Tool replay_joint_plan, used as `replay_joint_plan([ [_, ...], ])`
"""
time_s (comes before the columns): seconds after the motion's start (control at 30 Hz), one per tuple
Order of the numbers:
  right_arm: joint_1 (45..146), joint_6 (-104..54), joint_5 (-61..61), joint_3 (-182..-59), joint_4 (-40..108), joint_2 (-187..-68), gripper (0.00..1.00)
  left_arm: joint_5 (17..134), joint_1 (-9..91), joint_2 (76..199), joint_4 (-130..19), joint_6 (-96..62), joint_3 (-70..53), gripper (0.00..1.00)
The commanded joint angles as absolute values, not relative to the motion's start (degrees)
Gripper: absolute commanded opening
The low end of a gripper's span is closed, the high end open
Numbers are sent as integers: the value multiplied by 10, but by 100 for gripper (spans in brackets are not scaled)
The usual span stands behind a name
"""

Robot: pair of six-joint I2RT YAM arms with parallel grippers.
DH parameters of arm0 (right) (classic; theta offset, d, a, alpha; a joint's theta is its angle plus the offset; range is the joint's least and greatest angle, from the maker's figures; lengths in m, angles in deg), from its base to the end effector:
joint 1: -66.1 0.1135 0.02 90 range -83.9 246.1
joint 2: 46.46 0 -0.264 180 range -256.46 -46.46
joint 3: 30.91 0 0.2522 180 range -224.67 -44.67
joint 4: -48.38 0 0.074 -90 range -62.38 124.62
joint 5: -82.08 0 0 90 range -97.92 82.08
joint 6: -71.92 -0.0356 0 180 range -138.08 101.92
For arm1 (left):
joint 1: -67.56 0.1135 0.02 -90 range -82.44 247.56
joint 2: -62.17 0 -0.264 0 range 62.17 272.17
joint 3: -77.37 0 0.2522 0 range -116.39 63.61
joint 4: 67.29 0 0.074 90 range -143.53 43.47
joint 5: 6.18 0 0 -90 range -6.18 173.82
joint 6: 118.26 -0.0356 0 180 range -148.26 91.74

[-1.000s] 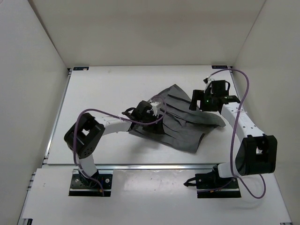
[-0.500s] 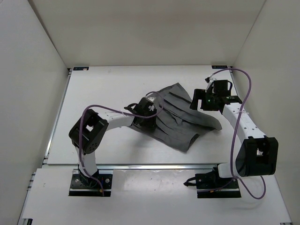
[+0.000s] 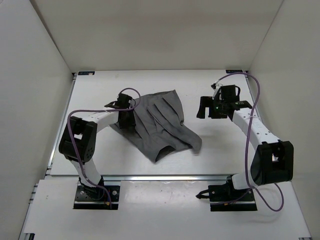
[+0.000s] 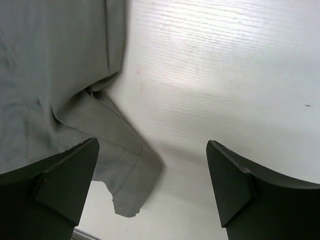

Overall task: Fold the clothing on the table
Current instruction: Move the skirt to the center of the board, then flatten the skirt out

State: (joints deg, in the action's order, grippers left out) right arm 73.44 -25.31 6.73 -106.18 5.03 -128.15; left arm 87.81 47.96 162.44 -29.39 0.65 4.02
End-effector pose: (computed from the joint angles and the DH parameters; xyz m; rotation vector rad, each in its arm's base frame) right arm 0.2989 0.0476 0.2637 -0.1174 2.4440 0.4251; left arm 0.3197 -0.1112 0.1600 -0.2408 2.6976 -0.1625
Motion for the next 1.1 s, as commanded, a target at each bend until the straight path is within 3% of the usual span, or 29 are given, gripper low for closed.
replay_joint_plan([
  [0.0,749,-251,79,-1083,58,-1279,86,900,475,1595,-233,-8,2,49],
  [0.1,773,-242,110,-1072,71,-1273,86,862,481,1562,-245,-1,2,57],
  [0.17,807,-227,103,-1068,65,-1271,88,851,471,1535,-234,-1,-3,71],
  [0.33,908,-198,29,-1040,26,-1257,89,820,431,1458,-232,35,39,81],
  [0.67,951,-189,-99,-961,-49,-1201,82,757,392,1344,-309,116,212,83],
  [1.07,994,-185,-88,-885,41,-1206,76,735,375,1319,-381,170,288,82],
])
